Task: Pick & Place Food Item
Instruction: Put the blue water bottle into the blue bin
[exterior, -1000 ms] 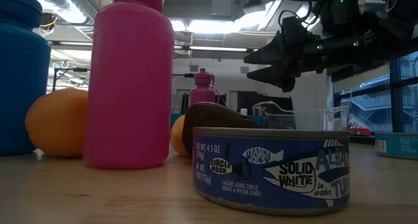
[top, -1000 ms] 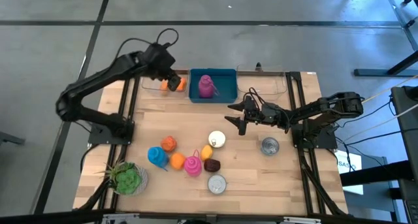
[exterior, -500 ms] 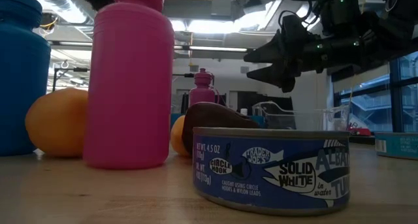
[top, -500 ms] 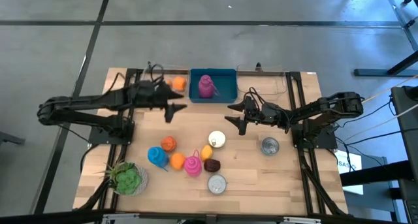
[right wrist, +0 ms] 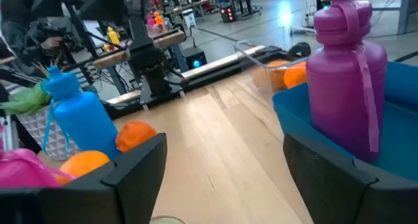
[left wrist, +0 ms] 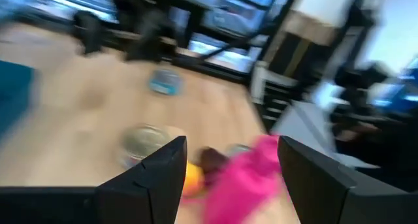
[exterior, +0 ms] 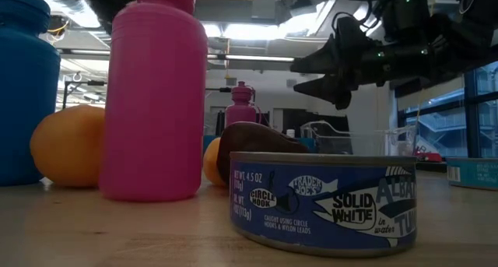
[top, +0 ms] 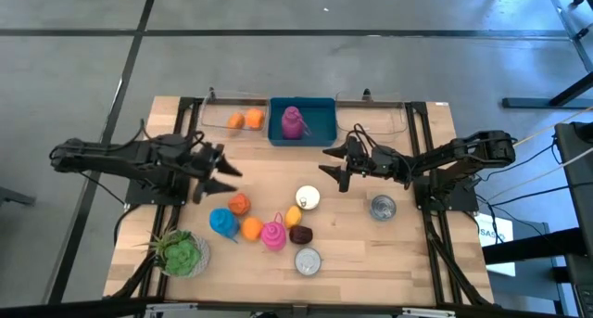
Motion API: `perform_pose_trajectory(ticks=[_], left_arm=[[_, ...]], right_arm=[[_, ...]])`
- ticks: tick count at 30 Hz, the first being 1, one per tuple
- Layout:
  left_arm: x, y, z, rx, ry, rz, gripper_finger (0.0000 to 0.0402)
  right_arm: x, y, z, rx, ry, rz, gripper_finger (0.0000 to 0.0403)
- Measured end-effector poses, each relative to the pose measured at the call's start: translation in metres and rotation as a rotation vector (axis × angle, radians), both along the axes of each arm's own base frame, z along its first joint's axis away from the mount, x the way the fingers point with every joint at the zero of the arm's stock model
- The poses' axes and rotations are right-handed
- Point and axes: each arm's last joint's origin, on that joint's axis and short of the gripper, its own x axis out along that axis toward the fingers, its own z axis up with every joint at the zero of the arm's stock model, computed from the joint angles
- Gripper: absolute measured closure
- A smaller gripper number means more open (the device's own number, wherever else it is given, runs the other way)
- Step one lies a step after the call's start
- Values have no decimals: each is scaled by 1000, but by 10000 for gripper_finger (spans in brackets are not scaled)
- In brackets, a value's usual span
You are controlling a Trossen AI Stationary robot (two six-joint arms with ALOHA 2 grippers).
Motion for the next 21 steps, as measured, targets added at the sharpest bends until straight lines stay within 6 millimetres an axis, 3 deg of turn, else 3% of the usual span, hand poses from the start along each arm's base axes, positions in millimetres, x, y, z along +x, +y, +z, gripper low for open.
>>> perform_pose_trajectory(ticks=[10, 21], left_arm=[[-35, -17, -12, -112, 67, -200, 169], [-49, -22, -27, 103, 161, -252, 169]], right_arm=[[1, 15, 8, 27, -88, 52, 97], [-2, 39, 28, 68, -304, -28, 97]])
